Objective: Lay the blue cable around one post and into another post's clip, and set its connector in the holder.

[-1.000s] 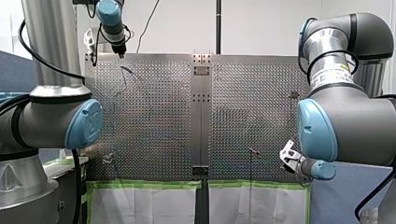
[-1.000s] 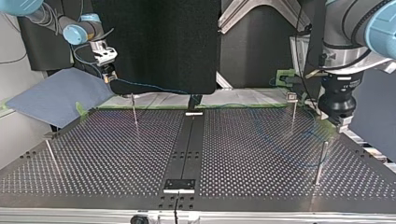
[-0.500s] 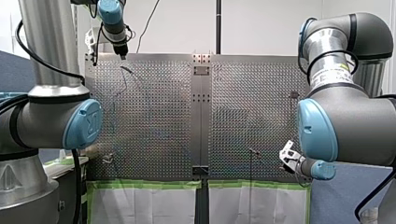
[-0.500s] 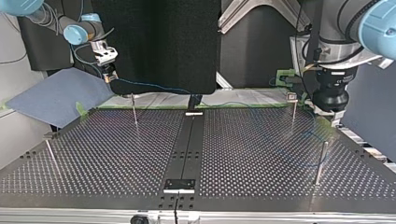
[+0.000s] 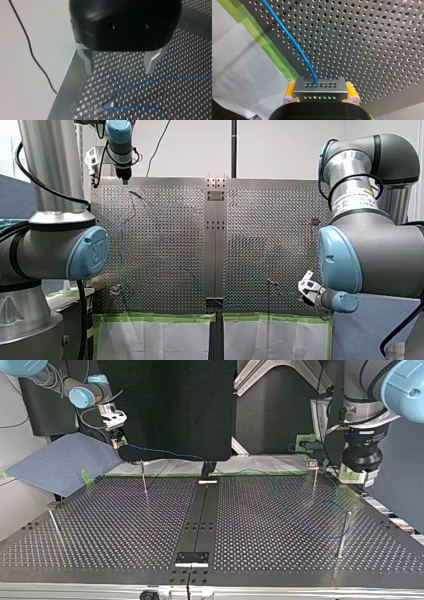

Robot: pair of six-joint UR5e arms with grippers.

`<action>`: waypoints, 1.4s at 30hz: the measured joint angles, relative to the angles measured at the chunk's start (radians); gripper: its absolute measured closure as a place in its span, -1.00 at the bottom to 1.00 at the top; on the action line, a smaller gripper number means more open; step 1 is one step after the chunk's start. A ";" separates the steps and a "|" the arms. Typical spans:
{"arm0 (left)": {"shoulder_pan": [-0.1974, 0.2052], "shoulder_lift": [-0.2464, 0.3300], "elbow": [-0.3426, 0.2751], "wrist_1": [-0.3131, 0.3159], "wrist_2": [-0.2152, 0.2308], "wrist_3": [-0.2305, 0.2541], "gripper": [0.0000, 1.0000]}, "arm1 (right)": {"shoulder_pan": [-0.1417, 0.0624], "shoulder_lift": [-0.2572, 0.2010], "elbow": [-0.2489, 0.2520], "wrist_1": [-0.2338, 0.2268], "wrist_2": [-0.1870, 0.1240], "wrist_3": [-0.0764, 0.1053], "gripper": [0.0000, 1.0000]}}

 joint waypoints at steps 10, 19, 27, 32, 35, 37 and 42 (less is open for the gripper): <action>-0.001 -0.008 -0.028 -0.002 -0.041 -0.005 -1.00 | 0.002 0.000 0.000 -0.002 0.000 0.000 1.00; -0.002 -0.009 -0.030 -0.001 -0.044 -0.003 -1.00 | 0.003 0.000 0.000 0.000 0.000 -0.001 1.00; -0.003 -0.009 -0.031 0.002 -0.044 -0.002 -1.00 | 0.003 0.000 0.000 -0.001 0.000 -0.002 1.00; -0.004 -0.009 -0.031 0.003 -0.044 -0.001 -1.00 | 0.003 0.000 0.000 -0.001 0.000 -0.002 1.00; -0.005 -0.009 -0.031 0.003 -0.044 -0.001 -1.00 | 0.003 0.000 0.000 -0.001 0.000 -0.002 1.00; -0.005 -0.009 -0.031 0.003 -0.044 -0.001 -1.00 | 0.003 0.000 0.000 0.000 0.000 -0.002 1.00; -0.007 -0.009 -0.031 0.005 -0.044 -0.002 -1.00 | 0.003 0.001 0.000 0.000 0.000 -0.003 1.00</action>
